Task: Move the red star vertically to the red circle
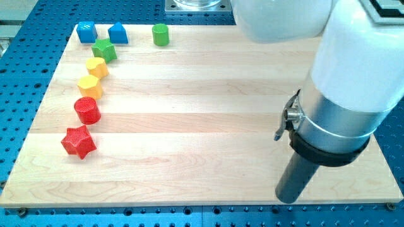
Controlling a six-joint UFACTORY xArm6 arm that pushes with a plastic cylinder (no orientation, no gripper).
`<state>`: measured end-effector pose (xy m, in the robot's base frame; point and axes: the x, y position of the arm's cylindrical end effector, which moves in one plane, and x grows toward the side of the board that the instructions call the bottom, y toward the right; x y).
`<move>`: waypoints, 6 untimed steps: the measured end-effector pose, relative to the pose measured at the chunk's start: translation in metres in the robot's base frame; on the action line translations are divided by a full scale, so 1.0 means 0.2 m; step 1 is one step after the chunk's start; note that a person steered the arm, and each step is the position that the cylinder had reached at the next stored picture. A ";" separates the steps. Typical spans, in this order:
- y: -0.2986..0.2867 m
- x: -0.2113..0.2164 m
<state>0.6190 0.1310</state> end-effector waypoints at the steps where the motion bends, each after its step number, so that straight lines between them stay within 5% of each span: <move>1: 0.04 0.00; 6: 0.19 -0.01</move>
